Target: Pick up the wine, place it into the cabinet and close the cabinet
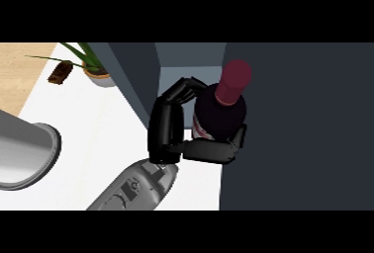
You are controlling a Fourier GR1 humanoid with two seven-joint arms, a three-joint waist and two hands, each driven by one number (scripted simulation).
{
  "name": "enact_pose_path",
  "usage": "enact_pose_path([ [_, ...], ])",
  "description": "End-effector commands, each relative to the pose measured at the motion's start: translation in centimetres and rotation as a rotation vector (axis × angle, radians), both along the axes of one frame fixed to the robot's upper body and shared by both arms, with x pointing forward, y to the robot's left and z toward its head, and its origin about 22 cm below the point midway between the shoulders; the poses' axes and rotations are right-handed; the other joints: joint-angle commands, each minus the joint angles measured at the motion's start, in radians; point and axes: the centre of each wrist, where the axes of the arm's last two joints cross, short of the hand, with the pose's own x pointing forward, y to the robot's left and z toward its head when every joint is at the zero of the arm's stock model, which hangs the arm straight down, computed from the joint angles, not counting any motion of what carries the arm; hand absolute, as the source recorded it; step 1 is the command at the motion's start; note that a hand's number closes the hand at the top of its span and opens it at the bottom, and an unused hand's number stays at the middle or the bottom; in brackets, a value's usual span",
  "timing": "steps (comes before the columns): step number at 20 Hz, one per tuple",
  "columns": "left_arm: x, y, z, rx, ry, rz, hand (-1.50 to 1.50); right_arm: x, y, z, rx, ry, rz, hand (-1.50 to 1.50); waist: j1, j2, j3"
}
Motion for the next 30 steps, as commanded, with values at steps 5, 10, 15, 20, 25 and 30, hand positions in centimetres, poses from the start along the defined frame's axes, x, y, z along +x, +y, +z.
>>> enact_pose_path([
  [5, 2.0, -0.5, -0.7, -0.067, 0.027, 0.033, 1.5, -2.6, 0.9, 1.7, 0.058, -0.048, 0.044, -1.5, 0.0, 0.001, 0.0],
  [10, 0.3, 0.6, -5.6, 0.006, 0.041, 0.05, 1.5, -3.4, 0.6, 2.8, 0.03, -0.036, 0.052, -1.5, 0.004, -0.001, -0.001],
  [15, 2.6, 1.3, -6.3, 0.093, 0.0, 0.089, 1.5, -2.2, -0.3, 2.6, 0.042, -0.051, 0.041, -1.5, 0.005, 0.0, 0.0],
  [20, 3.0, 1.7, -7.4, 0.106, 0.006, 0.138, 1.5, -3.3, 0.2, 2.5, 0.047, -0.052, 0.051, -1.5, 0.003, -0.001, 0.0],
  [25, 4.7, 2.5, -8.5, 0.078, 0.02, 0.162, 1.5, -2.7, 0.7, 3.0, 0.047, -0.057, 0.042, -1.5, -0.002, 0.002, -0.001],
  [30, 5.2, 4.1, -9.6, 0.055, 0.024, 0.173, 1.5, -2.1, -0.2, 1.7, 0.043, -0.05, 0.048, -1.5, 0.002, 0.002, 0.0],
])
